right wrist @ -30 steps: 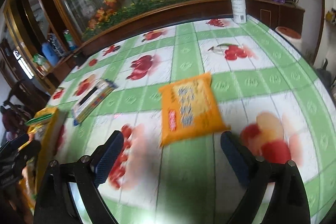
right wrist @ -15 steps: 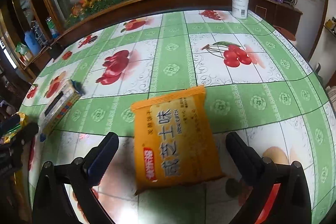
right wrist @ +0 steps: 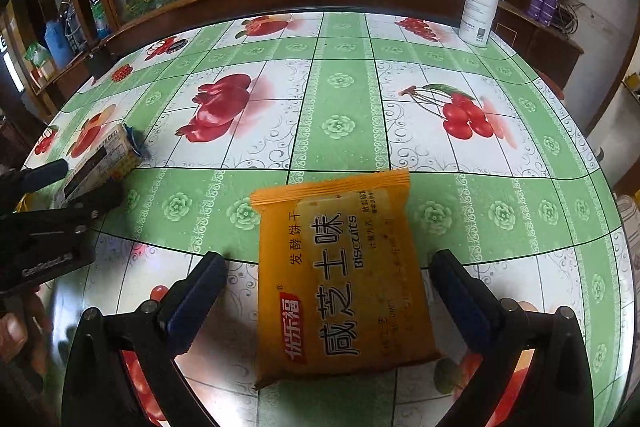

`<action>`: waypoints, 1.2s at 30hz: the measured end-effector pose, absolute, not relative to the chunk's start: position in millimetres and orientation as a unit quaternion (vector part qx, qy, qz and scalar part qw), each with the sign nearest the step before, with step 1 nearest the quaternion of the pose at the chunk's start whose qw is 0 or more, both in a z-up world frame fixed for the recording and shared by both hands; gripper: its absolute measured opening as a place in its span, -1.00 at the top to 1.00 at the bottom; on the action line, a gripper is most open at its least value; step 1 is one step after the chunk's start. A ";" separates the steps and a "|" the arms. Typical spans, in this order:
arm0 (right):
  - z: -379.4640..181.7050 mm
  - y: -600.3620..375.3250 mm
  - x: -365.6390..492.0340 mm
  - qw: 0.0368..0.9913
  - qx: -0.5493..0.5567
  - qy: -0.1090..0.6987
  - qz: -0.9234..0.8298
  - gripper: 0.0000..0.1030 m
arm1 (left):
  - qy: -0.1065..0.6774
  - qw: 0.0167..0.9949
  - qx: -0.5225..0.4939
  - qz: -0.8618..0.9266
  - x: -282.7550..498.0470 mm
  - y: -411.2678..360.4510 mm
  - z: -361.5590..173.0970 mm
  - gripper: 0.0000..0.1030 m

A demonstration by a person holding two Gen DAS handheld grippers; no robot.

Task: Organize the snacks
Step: 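Move the left tool toward the blue-ended white pack while the right approaches the orange cheese pack, then close the left tool on the blue-ended white pack while the right grasps the orange pack, then lift the white pack and the orange pack toward the tray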

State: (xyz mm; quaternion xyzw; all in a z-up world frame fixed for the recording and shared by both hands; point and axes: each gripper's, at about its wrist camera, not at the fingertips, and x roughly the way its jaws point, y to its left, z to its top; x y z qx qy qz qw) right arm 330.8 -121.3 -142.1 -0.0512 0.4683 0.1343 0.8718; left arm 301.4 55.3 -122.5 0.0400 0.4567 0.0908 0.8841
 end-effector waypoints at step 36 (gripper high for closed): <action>-134.1 -125.6 278.6 0.870 -0.047 0.454 0.189 -0.66 | 0.445 0.893 -0.025 0.054 191.1 23.4 -123.7 -0.04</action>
